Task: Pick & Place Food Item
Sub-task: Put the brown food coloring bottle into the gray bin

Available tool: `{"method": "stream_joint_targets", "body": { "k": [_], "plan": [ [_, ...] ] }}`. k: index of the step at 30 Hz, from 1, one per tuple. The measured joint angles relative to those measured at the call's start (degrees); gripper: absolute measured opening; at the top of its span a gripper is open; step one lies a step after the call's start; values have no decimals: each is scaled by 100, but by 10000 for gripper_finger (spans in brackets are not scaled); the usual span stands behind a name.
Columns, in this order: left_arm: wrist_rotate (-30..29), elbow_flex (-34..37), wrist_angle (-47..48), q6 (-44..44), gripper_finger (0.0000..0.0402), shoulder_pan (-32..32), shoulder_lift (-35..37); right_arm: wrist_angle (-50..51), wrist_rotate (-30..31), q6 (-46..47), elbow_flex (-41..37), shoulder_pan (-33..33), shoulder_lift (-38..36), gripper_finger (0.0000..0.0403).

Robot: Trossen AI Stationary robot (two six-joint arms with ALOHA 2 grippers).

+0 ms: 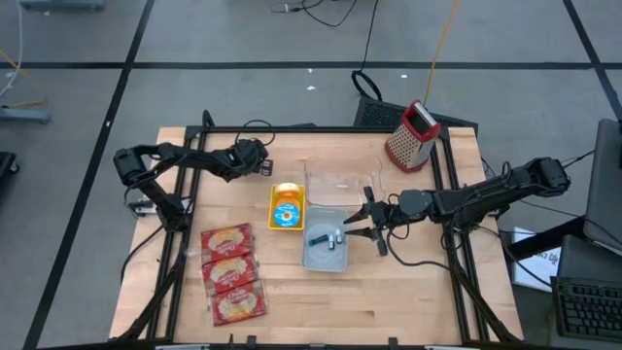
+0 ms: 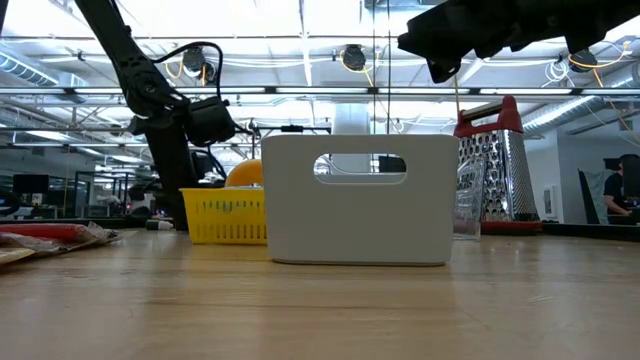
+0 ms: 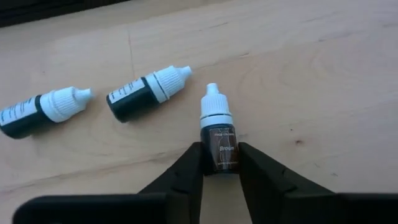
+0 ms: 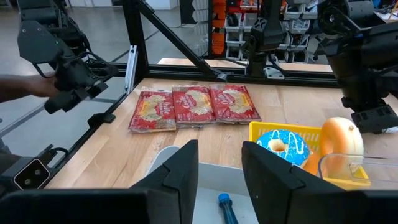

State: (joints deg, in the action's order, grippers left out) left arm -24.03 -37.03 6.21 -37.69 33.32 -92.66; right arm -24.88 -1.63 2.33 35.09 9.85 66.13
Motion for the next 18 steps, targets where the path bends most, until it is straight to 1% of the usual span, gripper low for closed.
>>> {"method": "stream_joint_targets", "body": {
  "k": [4, 7, 11, 15, 18],
  "plan": [
    [40, 17, 121, 264, 75, -49, 318, 2, 2, 0, 0, 0, 0, 110],
    [42, 17, 267, 362, 66, -129, 785, 23, 2, 0, 0, 0, -2, 111],
    [64, 15, 385, 446, 70, -353, 1522, 110, 3, -4, 0, 1, -2, 110],
    [458, 8, 327, 632, 72, -675, 2195, 114, 4, -15, 0, 0, -2, 110],
    [757, 6, 240, 875, 73, -1003, 2560, 114, 5, -15, 0, 0, -2, 111]
  ]
}}
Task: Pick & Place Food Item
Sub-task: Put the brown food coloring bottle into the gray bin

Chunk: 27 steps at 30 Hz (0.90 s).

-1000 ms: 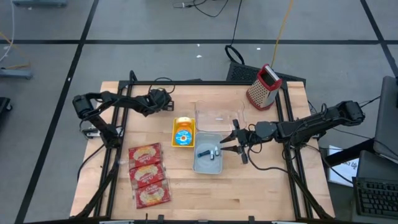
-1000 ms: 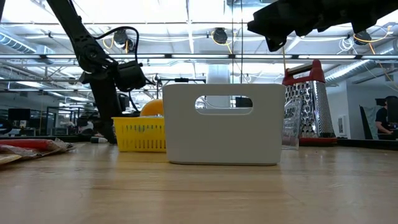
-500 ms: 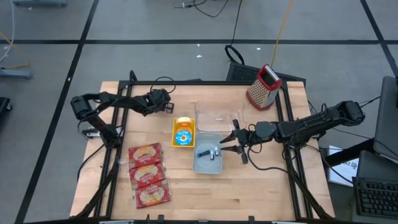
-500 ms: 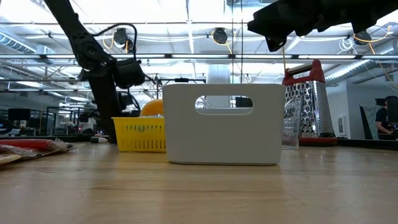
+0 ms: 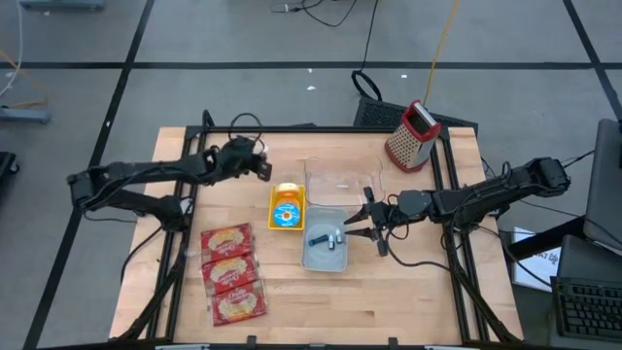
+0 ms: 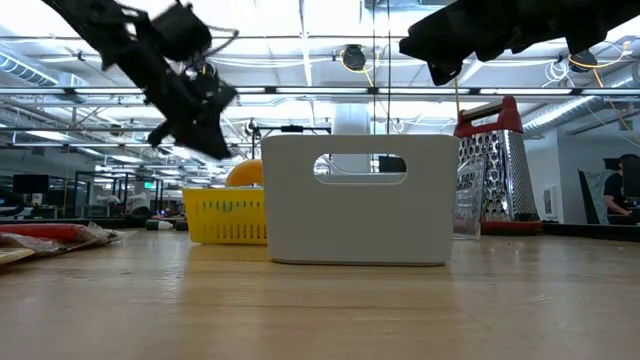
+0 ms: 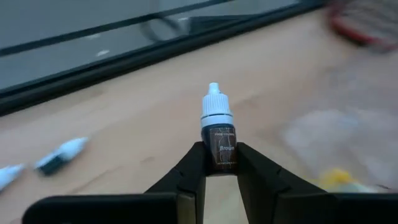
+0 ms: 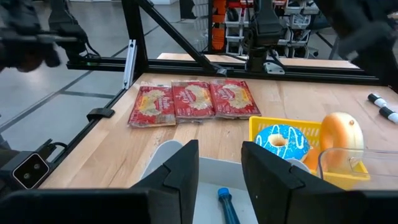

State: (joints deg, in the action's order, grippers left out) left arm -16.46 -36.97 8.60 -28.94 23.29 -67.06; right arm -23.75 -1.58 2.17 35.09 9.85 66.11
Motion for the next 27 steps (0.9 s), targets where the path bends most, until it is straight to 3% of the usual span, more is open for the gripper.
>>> {"method": "stream_joint_targets", "body": {
  "k": [5, 11, 16, 22, 27],
  "plan": [
    [535, 0, -505, 375, 73, -591, 310, -17, 2, 0, 0, 0, 0, 110],
    [1205, -6, -1419, 602, 73, -1366, 191, -285, 35, -143, 2, 0, 60, 110],
    [1748, -7, -2185, 517, 74, -1997, -59, -378, 570, -887, 2, 103, 585, 105],
    [2256, -7, -2893, 424, 74, -2709, -537, -1658, 1157, -2101, 2, 237, 1655, 118],
    [2268, -7, -3152, 219, 74, -3076, -925, -2848, 1578, -3273, 50, 427, 2230, 170]
  ]
}}
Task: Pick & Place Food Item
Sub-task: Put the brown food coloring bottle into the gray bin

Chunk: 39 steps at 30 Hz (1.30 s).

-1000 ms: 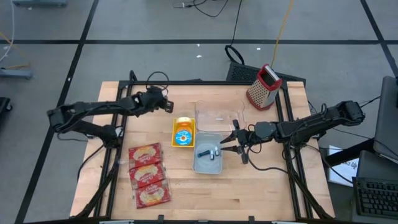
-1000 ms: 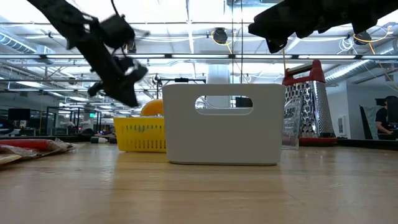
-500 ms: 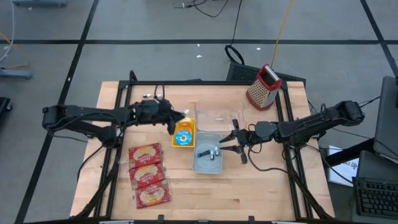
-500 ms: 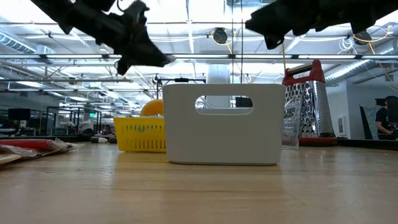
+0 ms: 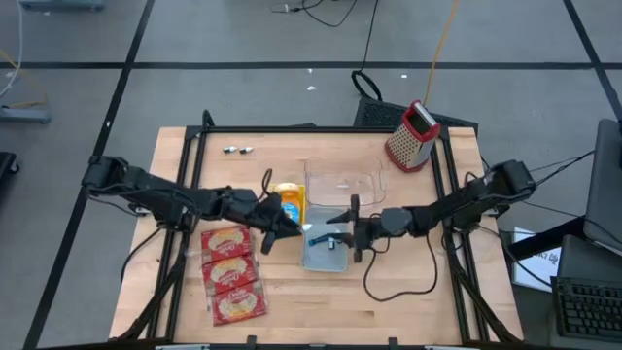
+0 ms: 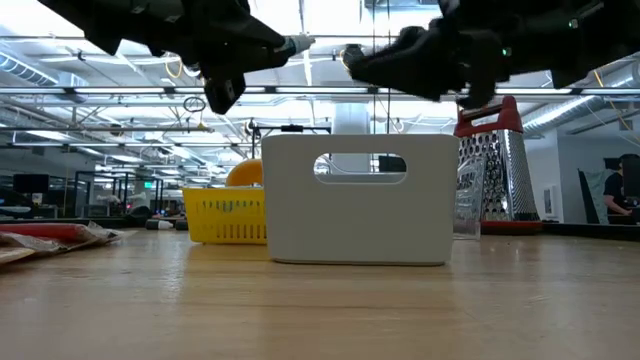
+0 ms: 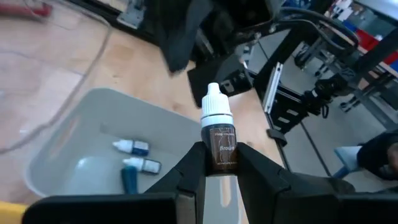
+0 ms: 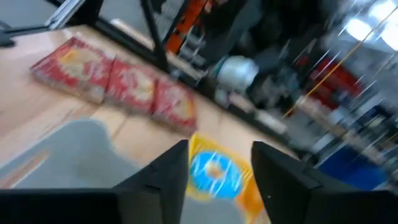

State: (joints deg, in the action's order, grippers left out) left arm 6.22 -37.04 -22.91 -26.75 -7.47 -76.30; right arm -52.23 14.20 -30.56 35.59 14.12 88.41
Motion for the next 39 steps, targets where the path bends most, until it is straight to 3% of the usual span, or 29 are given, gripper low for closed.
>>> {"method": "stream_joint_targets", "body": {
  "k": [6, 11, 19, 25, 32, 39],
  "plan": [
    [141, 0, -293, -242, 74, -134, -332, -490, 81, -682, 313, 106, 374, 236],
    [135, -2, -549, -763, 74, -106, -446, -446, 70, -881, 687, 102, 727, 253],
    [142, 0, -445, -1180, 74, -96, -449, -413, -3, -931, 860, 176, 808, 226],
    [145, 0, -518, -1650, 74, -98, -447, -146, -619, -938, 859, 176, 808, 189],
    [304, 0, -565, -1912, 74, -146, -447, -107, -548, -986, 859, 186, 806, 170],
    [447, 0, -527, -2104, 74, -214, -447, -281, -405, -1747, 859, 364, 806, 177]
  ]
}}
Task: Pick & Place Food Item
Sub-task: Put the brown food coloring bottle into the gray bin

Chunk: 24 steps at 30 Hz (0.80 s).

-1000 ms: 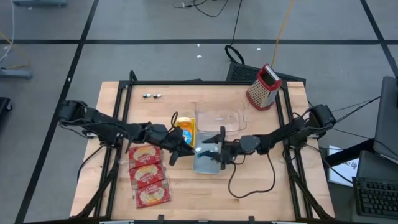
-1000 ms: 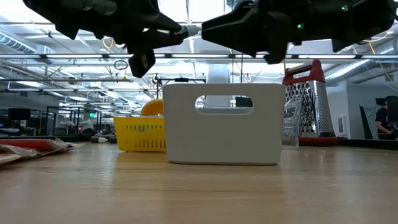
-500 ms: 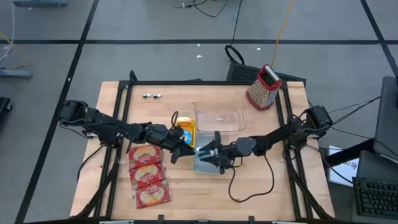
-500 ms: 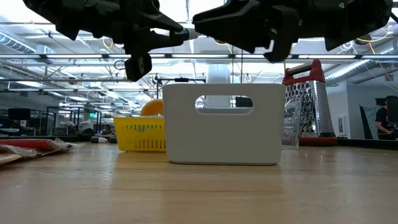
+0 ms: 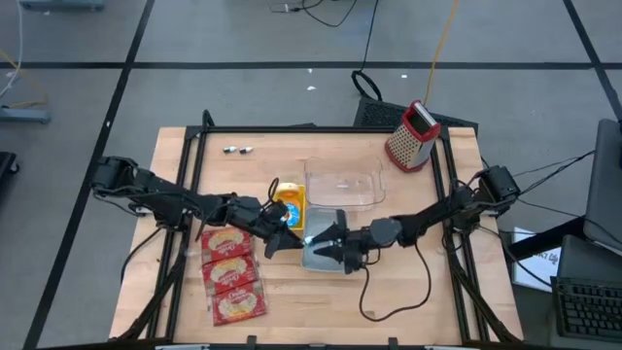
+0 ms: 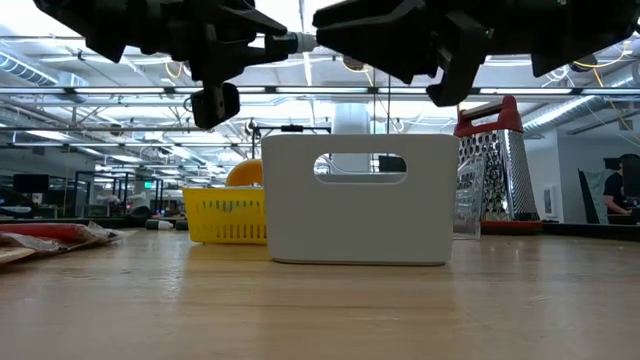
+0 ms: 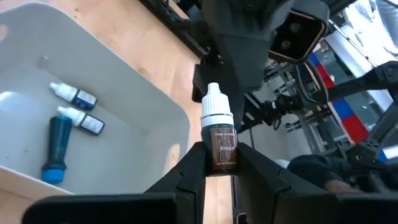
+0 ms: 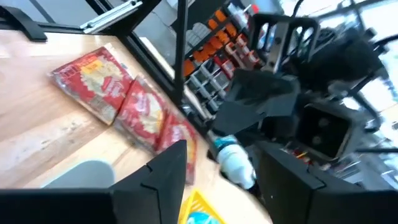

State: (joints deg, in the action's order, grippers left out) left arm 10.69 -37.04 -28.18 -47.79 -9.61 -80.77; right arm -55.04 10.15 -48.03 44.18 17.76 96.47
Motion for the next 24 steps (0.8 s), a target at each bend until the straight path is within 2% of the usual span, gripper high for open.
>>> {"method": "stream_joint_targets", "body": {
  "k": [5, 11, 20, 24],
  "plan": [
    [-47, 0, -58, 2, 74, 7, -65, 45, 50, -196, -4, -54, 0, 197],
    [119, 0, -583, -74, 74, 9, -518, 212, 35, 153, -4, -204, 0, 207],
    [549, 2, -930, 70, 74, 97, -664, 430, 13, 287, -4, -156, 0, 186],
    [672, 2, -944, 275, 74, 175, -660, 452, -8, 657, -4, -153, 0, 165]
  ]
}}
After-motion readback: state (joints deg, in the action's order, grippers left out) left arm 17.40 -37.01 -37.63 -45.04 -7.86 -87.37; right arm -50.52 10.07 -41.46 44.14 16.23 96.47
